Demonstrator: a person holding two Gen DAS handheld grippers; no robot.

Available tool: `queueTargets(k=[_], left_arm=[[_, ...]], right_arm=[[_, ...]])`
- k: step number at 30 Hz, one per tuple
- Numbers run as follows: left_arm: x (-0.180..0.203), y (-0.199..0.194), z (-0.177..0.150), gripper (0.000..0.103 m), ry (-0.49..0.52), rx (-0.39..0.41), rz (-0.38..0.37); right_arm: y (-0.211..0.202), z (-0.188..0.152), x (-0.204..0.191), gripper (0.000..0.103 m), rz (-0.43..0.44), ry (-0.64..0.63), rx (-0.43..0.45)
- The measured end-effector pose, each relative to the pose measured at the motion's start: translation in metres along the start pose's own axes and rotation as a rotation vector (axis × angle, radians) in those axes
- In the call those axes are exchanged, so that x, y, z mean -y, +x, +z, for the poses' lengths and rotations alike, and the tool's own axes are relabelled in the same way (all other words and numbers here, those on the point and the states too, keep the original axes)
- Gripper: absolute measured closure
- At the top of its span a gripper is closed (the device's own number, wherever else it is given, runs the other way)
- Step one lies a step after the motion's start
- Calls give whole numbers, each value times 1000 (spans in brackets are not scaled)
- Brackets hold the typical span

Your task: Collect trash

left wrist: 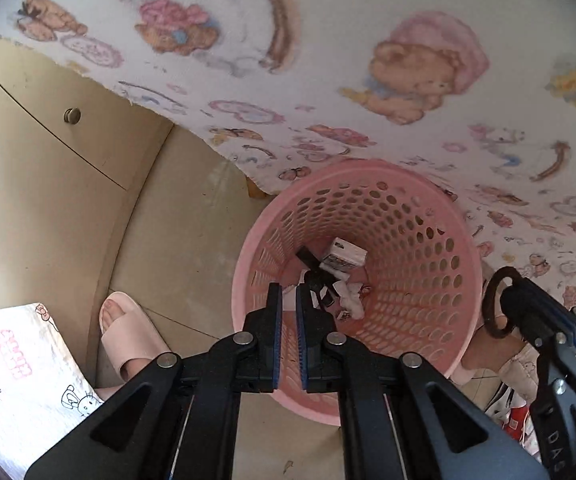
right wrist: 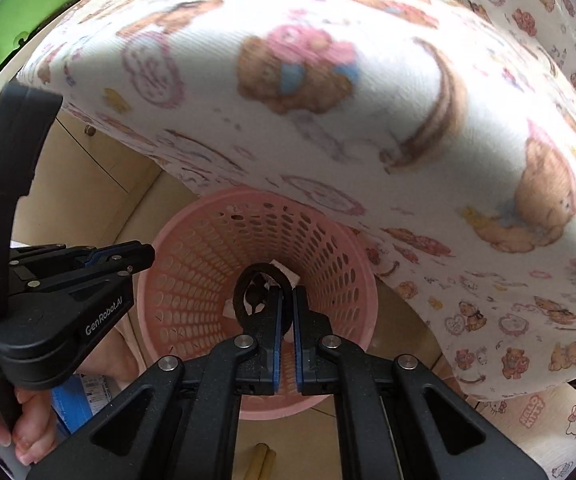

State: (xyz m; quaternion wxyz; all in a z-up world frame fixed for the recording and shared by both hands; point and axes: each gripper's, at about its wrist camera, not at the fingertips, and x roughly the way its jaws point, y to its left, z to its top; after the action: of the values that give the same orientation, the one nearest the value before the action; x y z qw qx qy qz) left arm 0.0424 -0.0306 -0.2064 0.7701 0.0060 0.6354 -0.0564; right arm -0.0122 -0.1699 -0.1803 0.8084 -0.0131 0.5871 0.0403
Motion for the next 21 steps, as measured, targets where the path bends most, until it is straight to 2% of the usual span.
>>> queueTargets(k=[2, 3, 5, 7, 8, 11, 19, 21], left_arm=[[0, -2, -1, 84, 2, 3, 1], [-1, -4, -1, 74, 1, 6, 3], [-3, -8, -2, 69, 5, 20, 9], [-7, -11, -3, 62, 3, 30, 23], [-10, -13, -3, 62, -3, 36, 29], [-18, -20, -3, 61, -26, 49, 40], [-18, -46, -4, 61, -16, 93, 67], [-15, -54, -2, 61, -13, 111, 58]], right_arm=[[1, 0, 1, 98, -1, -1, -5], [2, 0, 2, 97, -1, 3, -11], [2, 0, 4, 96, -2, 20, -26], [-4, 1, 6, 96, 36, 50, -33], [-6, 2, 6, 92, 47, 55, -27], [-10, 4, 6, 71, 26, 40, -3], [-21, 11, 11, 67, 23, 41, -12], [-30, 10, 16, 54, 32, 48, -7]])
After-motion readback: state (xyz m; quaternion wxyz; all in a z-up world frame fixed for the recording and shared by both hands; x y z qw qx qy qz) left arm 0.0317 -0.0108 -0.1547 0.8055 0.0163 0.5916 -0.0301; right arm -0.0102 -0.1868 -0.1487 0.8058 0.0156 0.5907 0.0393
